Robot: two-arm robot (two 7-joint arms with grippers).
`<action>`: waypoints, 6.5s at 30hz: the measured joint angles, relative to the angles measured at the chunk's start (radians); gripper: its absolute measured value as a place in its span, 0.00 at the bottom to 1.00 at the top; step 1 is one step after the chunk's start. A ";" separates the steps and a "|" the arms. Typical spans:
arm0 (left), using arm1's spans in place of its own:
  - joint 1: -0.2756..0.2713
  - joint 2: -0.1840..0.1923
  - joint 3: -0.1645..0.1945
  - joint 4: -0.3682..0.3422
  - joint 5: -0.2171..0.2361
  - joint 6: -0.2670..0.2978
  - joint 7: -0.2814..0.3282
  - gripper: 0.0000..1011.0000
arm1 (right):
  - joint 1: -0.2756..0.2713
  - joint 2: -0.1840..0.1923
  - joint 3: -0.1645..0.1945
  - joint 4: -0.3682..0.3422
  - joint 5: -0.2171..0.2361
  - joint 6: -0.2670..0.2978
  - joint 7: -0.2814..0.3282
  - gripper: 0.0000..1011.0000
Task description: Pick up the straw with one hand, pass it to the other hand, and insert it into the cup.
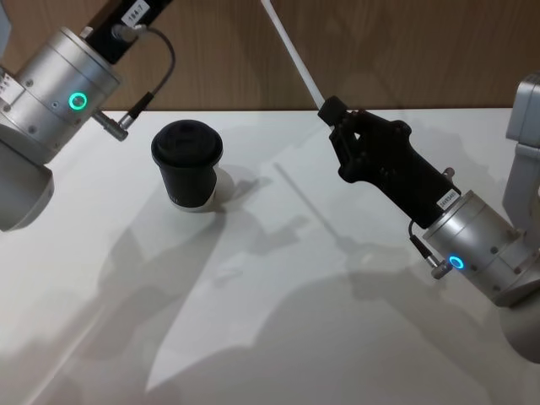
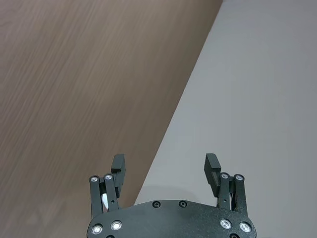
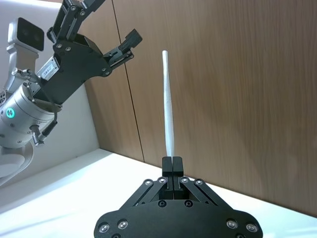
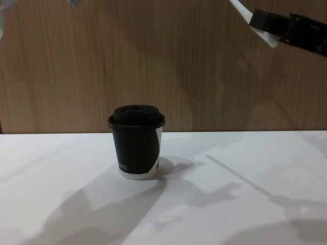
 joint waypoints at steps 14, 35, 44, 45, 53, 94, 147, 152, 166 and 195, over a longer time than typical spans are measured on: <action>-0.001 0.004 -0.012 0.012 -0.074 0.058 0.056 0.99 | 0.000 0.000 -0.002 0.000 -0.001 -0.001 0.000 0.01; -0.018 0.028 0.018 0.071 -0.122 0.128 0.083 0.99 | 0.000 0.000 -0.002 0.000 -0.001 -0.001 0.000 0.01; -0.028 0.034 0.040 0.100 -0.129 0.145 0.082 0.99 | 0.000 0.000 -0.002 0.000 -0.001 -0.001 0.000 0.01; -0.029 0.034 0.042 0.104 -0.131 0.147 0.081 0.99 | 0.000 0.000 -0.002 0.000 -0.001 -0.001 0.000 0.01; -0.044 0.033 0.063 0.140 -0.141 0.160 0.065 0.99 | 0.000 0.000 -0.002 0.000 -0.001 -0.001 0.000 0.01; -0.119 0.004 0.143 0.277 -0.151 0.112 -0.046 0.48 | 0.000 0.000 -0.002 0.000 -0.001 -0.001 0.000 0.01; -0.088 0.120 0.142 0.154 -0.065 -0.016 0.066 0.01 | 0.000 0.000 -0.002 0.000 -0.001 -0.001 0.000 0.92; -0.086 0.146 0.140 0.123 -0.019 -0.037 0.107 0.01 | 0.000 0.000 -0.002 0.000 -0.001 -0.001 0.000 0.99; -0.061 0.229 0.131 0.022 0.135 -0.055 0.267 0.01 | 0.000 0.000 -0.002 0.000 -0.001 -0.001 0.000 0.99; -0.086 0.223 0.160 0.059 0.290 -0.024 0.391 0.01 | 0.000 0.000 -0.002 0.000 -0.001 -0.001 0.000 0.99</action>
